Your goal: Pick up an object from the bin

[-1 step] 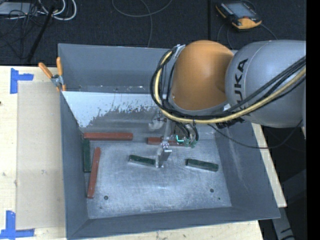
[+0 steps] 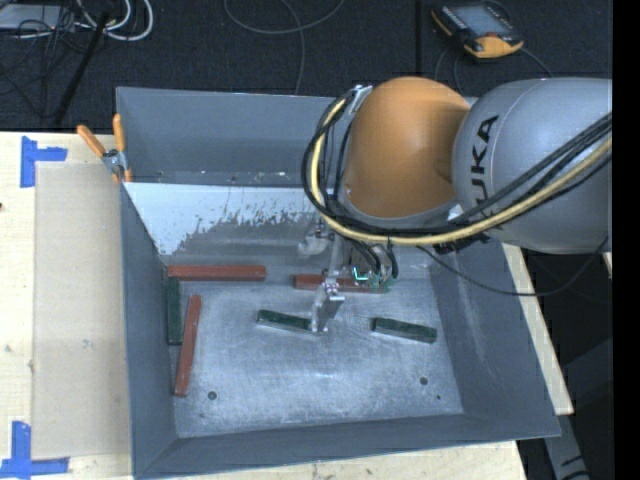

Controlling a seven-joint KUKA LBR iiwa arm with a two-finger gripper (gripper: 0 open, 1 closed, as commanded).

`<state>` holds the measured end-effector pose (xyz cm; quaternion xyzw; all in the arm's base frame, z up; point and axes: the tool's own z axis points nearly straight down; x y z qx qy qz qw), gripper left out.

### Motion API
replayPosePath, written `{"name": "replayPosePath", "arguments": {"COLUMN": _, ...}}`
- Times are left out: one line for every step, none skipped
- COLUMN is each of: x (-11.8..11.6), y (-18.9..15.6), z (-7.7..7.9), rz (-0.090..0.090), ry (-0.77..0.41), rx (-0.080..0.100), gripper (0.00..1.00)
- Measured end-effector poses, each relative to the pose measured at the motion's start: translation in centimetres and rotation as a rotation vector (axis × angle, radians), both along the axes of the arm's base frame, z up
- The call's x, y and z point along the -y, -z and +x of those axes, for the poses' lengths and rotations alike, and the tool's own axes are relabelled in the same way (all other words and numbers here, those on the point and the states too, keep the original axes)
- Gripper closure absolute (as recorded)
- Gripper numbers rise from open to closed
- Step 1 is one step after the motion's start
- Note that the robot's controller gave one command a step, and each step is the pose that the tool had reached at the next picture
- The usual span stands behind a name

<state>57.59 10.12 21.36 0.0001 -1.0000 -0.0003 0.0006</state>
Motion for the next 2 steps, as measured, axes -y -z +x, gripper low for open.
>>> {"name": "replayPosePath", "arguments": {"x": 1.4, "y": 4.5, "z": -0.8, "rz": 0.001, "ry": -0.027, "rx": 0.007, "gripper": 0.0}}
{"name": "replayPosePath", "arguments": {"x": 0.3, "y": 12.2, "z": -2.4, "rz": -0.001, "ry": -0.148, "rx": 0.003, "gripper": 0.0}}
